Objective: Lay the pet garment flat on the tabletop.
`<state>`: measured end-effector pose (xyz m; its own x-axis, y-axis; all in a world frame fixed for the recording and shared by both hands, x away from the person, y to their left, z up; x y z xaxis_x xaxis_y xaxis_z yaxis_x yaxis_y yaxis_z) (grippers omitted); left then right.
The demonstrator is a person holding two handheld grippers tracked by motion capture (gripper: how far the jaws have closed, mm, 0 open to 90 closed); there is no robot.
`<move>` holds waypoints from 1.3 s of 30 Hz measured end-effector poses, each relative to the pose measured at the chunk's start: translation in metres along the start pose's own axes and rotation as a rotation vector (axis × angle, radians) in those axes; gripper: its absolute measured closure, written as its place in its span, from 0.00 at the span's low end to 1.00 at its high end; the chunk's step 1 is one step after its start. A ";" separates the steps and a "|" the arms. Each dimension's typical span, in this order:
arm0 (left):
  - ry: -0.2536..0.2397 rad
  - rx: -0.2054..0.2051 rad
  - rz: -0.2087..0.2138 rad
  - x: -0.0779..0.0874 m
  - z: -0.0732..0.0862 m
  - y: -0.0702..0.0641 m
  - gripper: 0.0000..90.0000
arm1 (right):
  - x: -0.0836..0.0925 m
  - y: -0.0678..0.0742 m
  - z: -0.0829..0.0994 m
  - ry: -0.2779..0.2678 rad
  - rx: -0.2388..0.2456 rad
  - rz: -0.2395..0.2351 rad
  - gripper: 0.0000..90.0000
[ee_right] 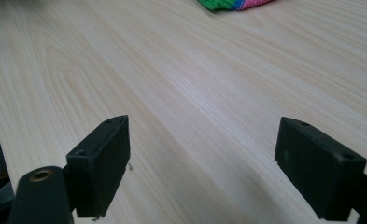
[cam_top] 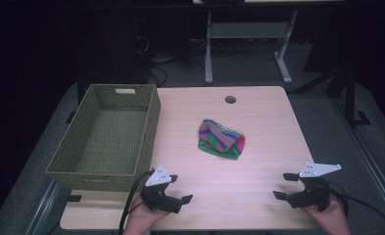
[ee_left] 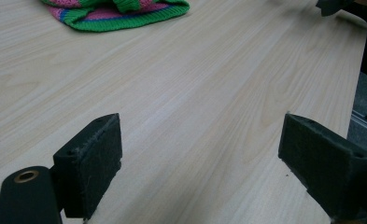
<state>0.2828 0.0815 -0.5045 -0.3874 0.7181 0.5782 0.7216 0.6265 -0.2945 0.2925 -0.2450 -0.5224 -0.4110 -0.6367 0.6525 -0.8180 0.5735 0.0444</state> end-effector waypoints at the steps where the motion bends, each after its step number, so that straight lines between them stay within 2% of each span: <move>1: 0.000 0.000 0.000 0.000 0.000 0.000 0.15 | 0.000 0.000 -0.001 -0.002 -0.005 -0.001 0.19; 7: 0.008 -0.004 0.000 -0.001 0.001 0.000 0.15 | -0.003 -0.001 -0.009 0.005 0.002 -0.011 0.18; 15: 0.004 0.001 0.000 -0.001 0.000 0.001 0.15 | -0.005 -0.003 -0.027 -0.001 0.018 -0.055 0.17; 21: -0.001 0.014 0.002 0.000 0.000 0.002 0.15 | -0.010 -0.006 -0.038 0.021 0.032 -0.070 0.17; 27: 0.000 0.001 0.003 0.001 -0.001 0.002 0.15 | -0.017 -0.009 -0.054 0.058 0.059 -0.100 0.18; 39: -0.005 0.003 0.007 0.003 -0.002 0.003 0.15 | -0.032 -0.018 -0.082 0.085 0.085 -0.126 0.18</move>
<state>0.2848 0.0845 -0.5025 -0.3856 0.7239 0.5721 0.7223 0.6226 -0.3010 0.3534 -0.1930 -0.4818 -0.2702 -0.6527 0.7078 -0.8935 0.4439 0.0683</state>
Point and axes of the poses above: each handheld gripper's, and its own axes: x roughly backward along the jaws, z roughly out of its underside, y roughly to its left, the point moved 10 cm from there along -x, roughly forward along the jaws, and after that the axes turned 9 degrees about x, right-handed, at the moved point
